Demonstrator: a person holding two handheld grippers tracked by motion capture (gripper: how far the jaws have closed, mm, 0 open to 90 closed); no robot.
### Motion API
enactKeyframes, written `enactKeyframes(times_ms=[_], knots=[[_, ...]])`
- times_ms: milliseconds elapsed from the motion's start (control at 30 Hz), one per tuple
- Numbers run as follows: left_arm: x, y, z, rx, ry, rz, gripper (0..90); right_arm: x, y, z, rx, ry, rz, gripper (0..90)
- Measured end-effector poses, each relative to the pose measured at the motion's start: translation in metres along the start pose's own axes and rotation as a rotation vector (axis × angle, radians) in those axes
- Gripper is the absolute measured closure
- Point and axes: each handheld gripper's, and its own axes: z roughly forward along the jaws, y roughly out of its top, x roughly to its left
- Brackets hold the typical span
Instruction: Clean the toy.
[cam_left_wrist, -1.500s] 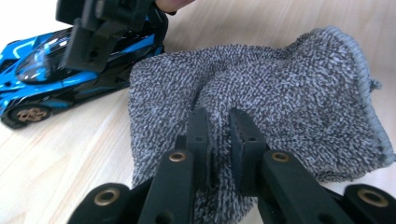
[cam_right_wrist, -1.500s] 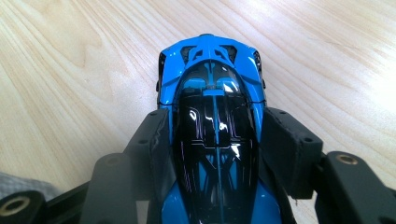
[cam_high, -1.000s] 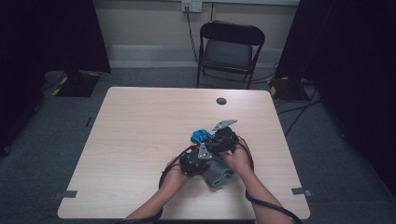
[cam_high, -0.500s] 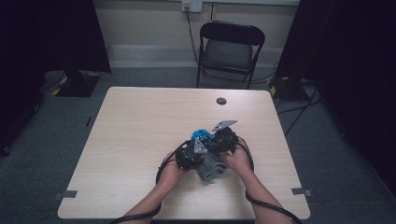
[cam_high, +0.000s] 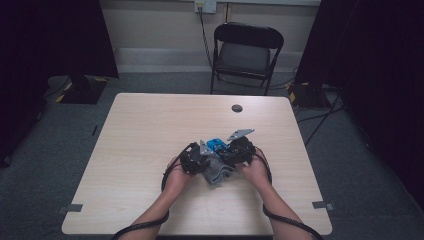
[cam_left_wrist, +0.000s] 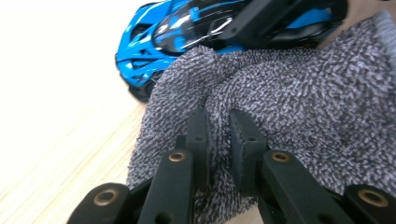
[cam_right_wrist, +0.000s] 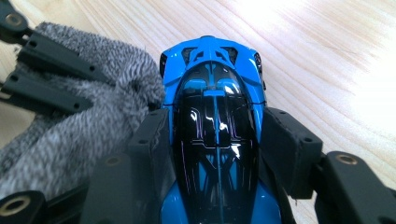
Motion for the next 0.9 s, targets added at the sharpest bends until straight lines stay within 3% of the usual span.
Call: enactKeyframes(times_ms=[367,900], knots=[[0.012,0.001,0.0,0.009,0.012,-0.021,79.4,0.0,0.0,0.0,-0.003,0.001,0.001,43.2],[0.035,-0.011,-0.007,0.001,0.065,-0.105,79.2,-0.001,-0.002,0.0,-0.015,0.006,0.007,43.3]])
